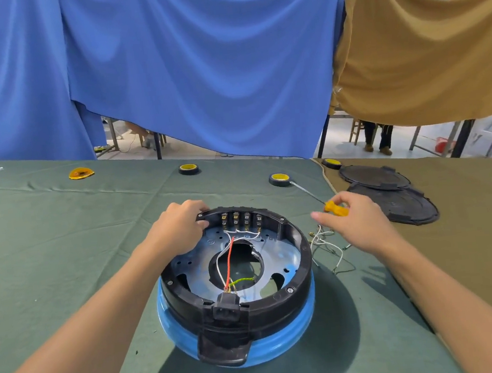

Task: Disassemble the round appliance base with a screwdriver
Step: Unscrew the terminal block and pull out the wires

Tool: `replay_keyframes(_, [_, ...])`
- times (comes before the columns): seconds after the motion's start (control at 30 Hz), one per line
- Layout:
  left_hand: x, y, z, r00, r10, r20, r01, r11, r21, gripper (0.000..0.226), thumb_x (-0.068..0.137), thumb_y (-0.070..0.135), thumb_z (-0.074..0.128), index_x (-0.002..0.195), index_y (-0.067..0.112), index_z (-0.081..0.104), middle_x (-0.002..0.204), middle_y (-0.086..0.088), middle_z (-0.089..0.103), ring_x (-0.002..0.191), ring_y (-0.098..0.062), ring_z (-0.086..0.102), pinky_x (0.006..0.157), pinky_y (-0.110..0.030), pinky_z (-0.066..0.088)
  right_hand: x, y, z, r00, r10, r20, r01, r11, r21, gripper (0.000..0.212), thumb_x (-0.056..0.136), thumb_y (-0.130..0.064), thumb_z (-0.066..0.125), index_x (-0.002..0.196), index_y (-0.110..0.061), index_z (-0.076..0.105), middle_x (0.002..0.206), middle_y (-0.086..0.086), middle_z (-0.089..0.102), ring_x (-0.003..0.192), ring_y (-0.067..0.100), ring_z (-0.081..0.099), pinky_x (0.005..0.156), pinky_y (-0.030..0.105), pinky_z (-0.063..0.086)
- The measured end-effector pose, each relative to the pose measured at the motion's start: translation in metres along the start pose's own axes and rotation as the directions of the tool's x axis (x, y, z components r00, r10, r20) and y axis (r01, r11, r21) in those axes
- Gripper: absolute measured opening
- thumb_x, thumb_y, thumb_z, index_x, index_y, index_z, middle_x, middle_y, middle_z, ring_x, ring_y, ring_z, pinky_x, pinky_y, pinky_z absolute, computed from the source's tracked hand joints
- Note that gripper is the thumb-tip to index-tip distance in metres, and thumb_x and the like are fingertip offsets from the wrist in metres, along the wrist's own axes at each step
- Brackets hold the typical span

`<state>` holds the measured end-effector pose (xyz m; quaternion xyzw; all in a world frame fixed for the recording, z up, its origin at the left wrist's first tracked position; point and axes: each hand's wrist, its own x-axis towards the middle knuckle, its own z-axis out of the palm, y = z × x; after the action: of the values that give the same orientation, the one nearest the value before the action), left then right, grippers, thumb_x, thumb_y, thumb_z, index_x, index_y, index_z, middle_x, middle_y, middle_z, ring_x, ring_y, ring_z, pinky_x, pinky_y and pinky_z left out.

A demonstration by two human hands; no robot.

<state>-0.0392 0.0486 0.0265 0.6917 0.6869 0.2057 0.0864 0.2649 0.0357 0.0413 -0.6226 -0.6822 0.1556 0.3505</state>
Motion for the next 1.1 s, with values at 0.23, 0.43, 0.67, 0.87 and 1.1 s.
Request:
replay_keyframes(0.23, [-0.005, -0.005, -0.001, 0.999, -0.026, 0.027, 0.027, 0.999, -0.025, 0.019, 0.098, 0.023, 0.051, 0.116, 0.026, 0.057, 0.110, -0.010, 0.062, 0.101, -0.034, 0.056, 0.087, -0.046, 0.049, -0.018, -0.059, 0.009, 0.905, -0.236, 0.353, 0.277, 0.958, -0.070, 0.030, 0.095, -0.050, 0.046, 0.080, -0.028, 0.061, 0.063, -0.009, 0.056, 0.052, -0.001, 0.047, 0.054, 0.021, 0.034])
replay_keyframes(0.43, [-0.005, -0.009, -0.008, 0.991, -0.078, 0.112, 0.072, 0.996, 0.061, 0.019, 0.098, 0.026, 0.044, 0.116, 0.026, 0.050, 0.109, -0.004, 0.057, 0.096, -0.030, 0.050, 0.080, -0.039, 0.040, -0.014, -0.063, 0.022, 0.934, -0.290, 0.210, 0.352, 0.848, -0.396, 0.027, 0.092, -0.051, 0.053, 0.090, -0.028, 0.066, 0.080, -0.007, 0.066, 0.073, 0.012, 0.057, 0.064, 0.031, 0.049])
replay_keyframes(0.67, [0.004, 0.007, -0.023, 0.969, 0.041, 0.245, -0.059, 0.996, 0.069, 0.050, 0.088, 0.004, 0.040, 0.137, 0.014, 0.043, 0.139, -0.010, 0.046, 0.125, -0.033, 0.046, 0.101, -0.043, 0.041, -0.013, -0.057, 0.028, 0.932, -0.319, 0.171, 0.362, 0.820, -0.443, 0.026, 0.091, -0.051, 0.053, 0.098, -0.031, 0.067, 0.090, -0.005, 0.069, 0.083, 0.018, 0.059, 0.071, 0.035, 0.053])
replay_keyframes(0.87, [0.014, 0.027, -0.020, 0.954, 0.244, 0.174, -0.227, 0.968, -0.110, 0.036, 0.099, 0.024, 0.049, 0.134, 0.018, 0.055, 0.132, 0.001, 0.061, 0.123, -0.019, 0.053, 0.103, -0.029, 0.038, -0.011, -0.056, 0.036, 0.918, -0.366, 0.151, 0.395, 0.819, -0.415, 0.026, 0.091, -0.051, 0.053, 0.101, -0.031, 0.068, 0.094, -0.006, 0.069, 0.085, 0.016, 0.059, 0.069, 0.030, 0.050])
replay_keyframes(1.1, [0.028, 0.030, -0.004, 0.928, 0.317, 0.199, -0.298, 0.947, -0.119, 0.026, 0.099, 0.035, 0.051, 0.118, 0.027, 0.068, 0.114, 0.005, 0.069, 0.109, -0.018, 0.059, 0.095, -0.035, 0.046, -0.007, -0.051, 0.035, 0.900, -0.407, 0.157, 0.434, 0.807, -0.400, 0.025, 0.092, -0.048, 0.053, 0.101, -0.031, 0.069, 0.089, -0.006, 0.068, 0.083, 0.018, 0.059, 0.071, 0.034, 0.050])
